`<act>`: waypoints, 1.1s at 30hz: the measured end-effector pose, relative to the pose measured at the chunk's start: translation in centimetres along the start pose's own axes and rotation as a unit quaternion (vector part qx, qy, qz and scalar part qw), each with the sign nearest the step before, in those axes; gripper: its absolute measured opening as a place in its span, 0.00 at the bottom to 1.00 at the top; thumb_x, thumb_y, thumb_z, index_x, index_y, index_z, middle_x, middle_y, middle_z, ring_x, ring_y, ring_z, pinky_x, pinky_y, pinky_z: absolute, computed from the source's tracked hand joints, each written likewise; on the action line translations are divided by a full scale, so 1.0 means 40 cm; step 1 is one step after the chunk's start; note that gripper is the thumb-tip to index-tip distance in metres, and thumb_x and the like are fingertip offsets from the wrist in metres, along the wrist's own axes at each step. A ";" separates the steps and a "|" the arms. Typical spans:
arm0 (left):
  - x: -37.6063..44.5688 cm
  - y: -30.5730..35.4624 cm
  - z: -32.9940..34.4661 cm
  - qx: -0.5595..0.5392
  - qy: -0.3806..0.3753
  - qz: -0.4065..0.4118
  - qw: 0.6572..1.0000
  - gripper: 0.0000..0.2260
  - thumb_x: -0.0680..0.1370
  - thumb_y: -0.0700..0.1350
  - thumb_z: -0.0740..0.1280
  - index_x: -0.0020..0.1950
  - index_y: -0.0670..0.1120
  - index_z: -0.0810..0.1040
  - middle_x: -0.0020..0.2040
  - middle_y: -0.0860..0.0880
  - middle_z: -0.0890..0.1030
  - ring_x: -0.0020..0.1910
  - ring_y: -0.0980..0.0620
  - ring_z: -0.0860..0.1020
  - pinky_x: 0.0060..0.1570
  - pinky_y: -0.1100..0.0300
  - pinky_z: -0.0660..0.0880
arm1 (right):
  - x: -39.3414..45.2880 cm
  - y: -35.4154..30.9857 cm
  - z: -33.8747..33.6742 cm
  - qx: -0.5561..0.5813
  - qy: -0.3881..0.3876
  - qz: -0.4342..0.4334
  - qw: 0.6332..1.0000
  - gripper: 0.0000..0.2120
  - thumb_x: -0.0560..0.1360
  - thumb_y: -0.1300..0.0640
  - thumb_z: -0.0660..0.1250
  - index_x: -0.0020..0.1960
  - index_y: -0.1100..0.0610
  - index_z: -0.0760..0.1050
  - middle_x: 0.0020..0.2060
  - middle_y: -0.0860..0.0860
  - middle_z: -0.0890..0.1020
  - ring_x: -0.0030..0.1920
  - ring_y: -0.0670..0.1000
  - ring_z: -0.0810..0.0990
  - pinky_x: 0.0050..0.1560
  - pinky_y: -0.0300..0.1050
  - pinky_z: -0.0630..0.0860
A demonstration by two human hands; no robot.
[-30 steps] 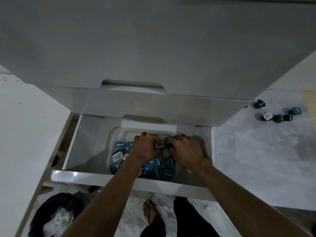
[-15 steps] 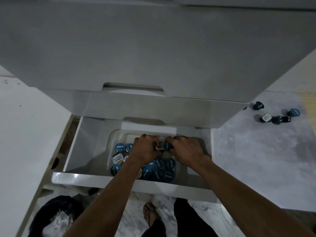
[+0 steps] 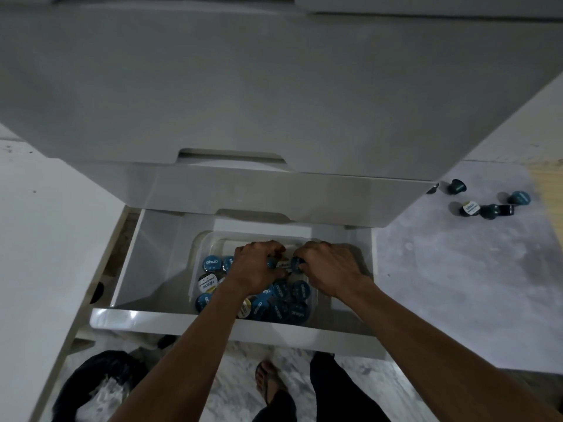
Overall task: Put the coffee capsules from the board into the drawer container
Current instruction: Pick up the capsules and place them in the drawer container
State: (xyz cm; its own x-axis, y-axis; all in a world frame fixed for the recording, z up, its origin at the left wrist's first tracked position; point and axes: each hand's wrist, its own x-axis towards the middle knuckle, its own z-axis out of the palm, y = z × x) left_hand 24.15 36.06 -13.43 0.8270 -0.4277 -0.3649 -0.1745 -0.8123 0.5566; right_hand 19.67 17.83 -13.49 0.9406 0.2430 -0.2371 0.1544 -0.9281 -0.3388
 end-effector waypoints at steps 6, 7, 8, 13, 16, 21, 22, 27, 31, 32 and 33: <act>-0.001 0.002 0.002 0.029 -0.002 0.000 1.000 0.11 0.77 0.46 0.68 0.58 0.55 0.80 0.56 0.53 0.83 0.57 0.50 0.78 0.64 0.52 0.64 | -0.009 0.000 -0.002 -0.014 -0.009 0.000 1.000 0.10 0.78 0.60 0.61 0.56 0.53 0.77 0.51 0.52 0.80 0.51 0.54 0.78 0.39 0.44 0.71; -0.001 0.003 0.002 0.030 -0.002 0.000 1.000 0.11 0.77 0.46 0.68 0.58 0.55 0.80 0.56 0.53 0.83 0.57 0.50 0.78 0.64 0.52 0.64 | -0.011 -0.001 -0.004 -0.018 -0.009 -0.002 1.000 0.10 0.78 0.60 0.61 0.56 0.53 0.77 0.51 0.52 0.80 0.50 0.54 0.78 0.38 0.43 0.70; -0.001 0.004 0.002 0.031 -0.003 0.001 1.000 0.10 0.77 0.46 0.67 0.58 0.55 0.80 0.55 0.53 0.83 0.57 0.50 0.78 0.64 0.52 0.64 | -0.013 -0.002 -0.007 -0.020 -0.010 -0.003 1.000 0.10 0.78 0.60 0.61 0.56 0.53 0.77 0.51 0.52 0.80 0.50 0.54 0.78 0.38 0.43 0.69; -0.002 0.004 0.006 0.040 -0.015 0.005 0.999 0.11 0.77 0.45 0.67 0.58 0.55 0.80 0.56 0.53 0.83 0.57 0.50 0.78 0.64 0.52 0.65 | -0.022 -0.006 -0.012 -0.021 -0.024 0.005 0.999 0.10 0.76 0.61 0.61 0.53 0.52 0.77 0.49 0.51 0.80 0.49 0.54 0.79 0.36 0.44 0.68; -0.003 0.003 0.008 0.040 -0.016 0.006 0.999 0.11 0.77 0.45 0.67 0.59 0.55 0.80 0.56 0.52 0.83 0.57 0.49 0.79 0.65 0.51 0.67 | -0.023 -0.006 -0.014 -0.018 -0.032 0.012 0.999 0.10 0.76 0.61 0.61 0.53 0.51 0.77 0.48 0.50 0.80 0.48 0.53 0.79 0.36 0.45 0.69; -0.003 0.004 0.006 0.033 -0.017 0.007 0.999 0.12 0.77 0.46 0.67 0.60 0.54 0.80 0.58 0.52 0.83 0.59 0.49 0.78 0.66 0.50 0.67 | -0.024 -0.007 -0.017 -0.010 -0.039 0.020 0.999 0.09 0.76 0.61 0.61 0.52 0.52 0.77 0.49 0.51 0.80 0.49 0.54 0.79 0.38 0.45 0.72; -0.004 0.005 0.006 0.031 -0.016 0.006 0.999 0.13 0.77 0.46 0.68 0.61 0.54 0.79 0.58 0.52 0.82 0.59 0.49 0.78 0.67 0.50 0.68 | -0.024 -0.007 -0.017 -0.007 -0.041 0.023 0.999 0.10 0.76 0.61 0.61 0.54 0.52 0.77 0.50 0.51 0.80 0.51 0.54 0.79 0.40 0.47 0.75; -0.013 0.009 -0.009 0.027 0.001 0.012 1.000 0.13 0.76 0.46 0.68 0.61 0.53 0.79 0.59 0.52 0.82 0.60 0.50 0.78 0.67 0.49 0.68 | -0.030 -0.013 -0.032 0.047 -0.040 0.051 0.997 0.17 0.79 0.57 0.59 0.68 0.51 0.72 0.64 0.53 0.76 0.62 0.55 0.75 0.56 0.53 0.77; -0.033 0.013 -0.039 0.008 0.019 0.027 0.999 0.14 0.75 0.45 0.69 0.61 0.52 0.79 0.58 0.51 0.83 0.59 0.49 0.79 0.62 0.49 0.74 | -0.047 -0.028 -0.044 0.133 0.024 0.076 0.988 0.17 0.78 0.55 0.63 0.67 0.51 0.74 0.62 0.52 0.78 0.58 0.53 0.78 0.56 0.51 0.77; -0.041 0.013 -0.048 0.002 0.028 0.032 0.999 0.14 0.75 0.46 0.69 0.60 0.53 0.79 0.58 0.52 0.83 0.58 0.49 0.79 0.61 0.49 0.75 | -0.054 -0.034 -0.047 0.147 0.040 0.081 0.985 0.17 0.77 0.54 0.65 0.66 0.50 0.74 0.61 0.51 0.79 0.57 0.53 0.79 0.56 0.51 0.78; -0.049 0.012 -0.055 -0.005 0.039 0.040 0.998 0.14 0.75 0.46 0.70 0.60 0.53 0.80 0.57 0.52 0.83 0.57 0.50 0.80 0.60 0.50 0.76 | -0.060 -0.042 -0.050 0.154 0.054 0.087 0.983 0.17 0.76 0.54 0.66 0.65 0.50 0.75 0.60 0.51 0.80 0.56 0.52 0.79 0.56 0.51 0.78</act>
State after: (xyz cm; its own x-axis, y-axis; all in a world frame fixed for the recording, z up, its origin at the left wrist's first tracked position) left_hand 23.65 37.39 -10.80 0.8501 -0.4578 -0.2604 -0.2355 -0.7726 0.5896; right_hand 17.76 18.22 -10.52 0.9740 0.0402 -0.2231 -0.0955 -0.8198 -0.5647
